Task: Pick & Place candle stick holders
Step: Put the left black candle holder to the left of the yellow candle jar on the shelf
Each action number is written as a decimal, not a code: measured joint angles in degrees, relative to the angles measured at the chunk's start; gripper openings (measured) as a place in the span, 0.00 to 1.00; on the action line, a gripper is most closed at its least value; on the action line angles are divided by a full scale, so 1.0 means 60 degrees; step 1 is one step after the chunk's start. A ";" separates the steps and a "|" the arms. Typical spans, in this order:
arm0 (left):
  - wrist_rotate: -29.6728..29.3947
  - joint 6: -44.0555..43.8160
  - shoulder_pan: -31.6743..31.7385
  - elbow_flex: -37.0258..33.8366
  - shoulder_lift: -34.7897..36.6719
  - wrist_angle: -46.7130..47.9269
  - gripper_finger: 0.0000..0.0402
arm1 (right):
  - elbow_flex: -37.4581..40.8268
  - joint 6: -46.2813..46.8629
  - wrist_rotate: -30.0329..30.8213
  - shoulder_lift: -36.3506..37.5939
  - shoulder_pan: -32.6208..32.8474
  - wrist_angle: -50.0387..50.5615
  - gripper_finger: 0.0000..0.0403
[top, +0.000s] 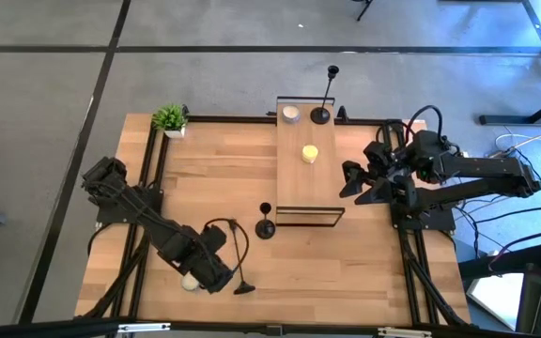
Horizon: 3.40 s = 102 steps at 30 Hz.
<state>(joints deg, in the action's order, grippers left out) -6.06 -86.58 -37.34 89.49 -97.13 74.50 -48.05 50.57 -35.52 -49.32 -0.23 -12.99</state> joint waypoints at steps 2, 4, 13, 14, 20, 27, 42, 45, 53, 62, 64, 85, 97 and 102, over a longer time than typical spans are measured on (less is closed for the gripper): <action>0.0433 -0.0029 -0.0067 0.0000 -0.0099 0.0258 0.36 | 0.0000 0.0004 0.0020 -0.0005 0.0000 0.0000 0.56; 0.0729 -0.0285 -0.0195 0.0000 -0.0200 0.0708 0.36 | 0.0000 0.0004 0.0042 -0.0007 0.0000 0.0000 0.56; 0.0164 -0.2692 -0.0566 0.0000 -0.0356 0.1345 0.36 | 0.0000 0.0011 0.0272 -0.0011 0.0000 0.0015 0.56; -0.0021 -0.3130 -0.0564 0.0000 -0.0359 0.1314 0.36 | 0.0000 0.0011 0.0275 -0.0011 0.0000 0.0018 0.56; -0.0633 -0.5207 -0.0307 0.0000 -0.0360 0.0964 0.36 | 0.0000 0.0004 0.0275 -0.0011 0.0000 0.0025 0.56; -0.0684 -0.5591 0.0234 -0.0159 -0.0356 0.0143 0.36 | 0.0000 0.0000 0.0421 -0.0011 0.0000 0.0050 0.56; -0.0815 -0.5687 0.0706 -0.3912 -0.0295 -0.6248 0.36 | 0.0000 -0.0004 0.0501 -0.0009 0.0002 0.0071 0.56; -0.0793 -0.5318 0.0888 -0.4239 -0.0294 -0.6638 0.36 | 0.0000 -0.0004 0.0524 -0.0011 0.0002 0.0098 0.56; -0.0649 -0.4823 0.1353 -0.4696 -0.0294 -0.7358 0.36 | 0.0000 -0.0004 0.0574 -0.0018 0.0003 0.0142 0.56; -0.0460 -0.4452 0.1622 -0.5002 -0.0294 -0.7747 0.36 | 0.0000 -0.0004 0.0595 -0.0018 0.0000 0.0142 0.56; -0.0457 -0.4364 0.1663 -0.5002 -0.0294 -0.7737 0.36 | 0.0000 -0.0004 0.0595 -0.0018 0.0000 0.0142 0.56; 0.0507 -0.4187 0.1872 -0.5002 -0.0893 -0.8118 0.35 | 0.0000 0.0036 0.0592 -0.0025 0.0000 0.0142 0.56; 0.0682 -0.3705 0.1862 -0.5002 -0.0804 -0.8355 0.03 | 0.0000 0.0102 0.0636 -0.0022 0.0004 0.0135 0.56; 0.0485 -0.3618 0.1714 -0.4856 -0.0475 -0.8491 0.03 | 0.0000 0.0167 0.0639 -0.0022 0.0004 0.0135 0.56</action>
<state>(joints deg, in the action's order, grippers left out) -3.15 -108.29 -27.06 60.36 -99.97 23.55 -48.05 51.57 -31.68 -49.45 -0.21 -12.19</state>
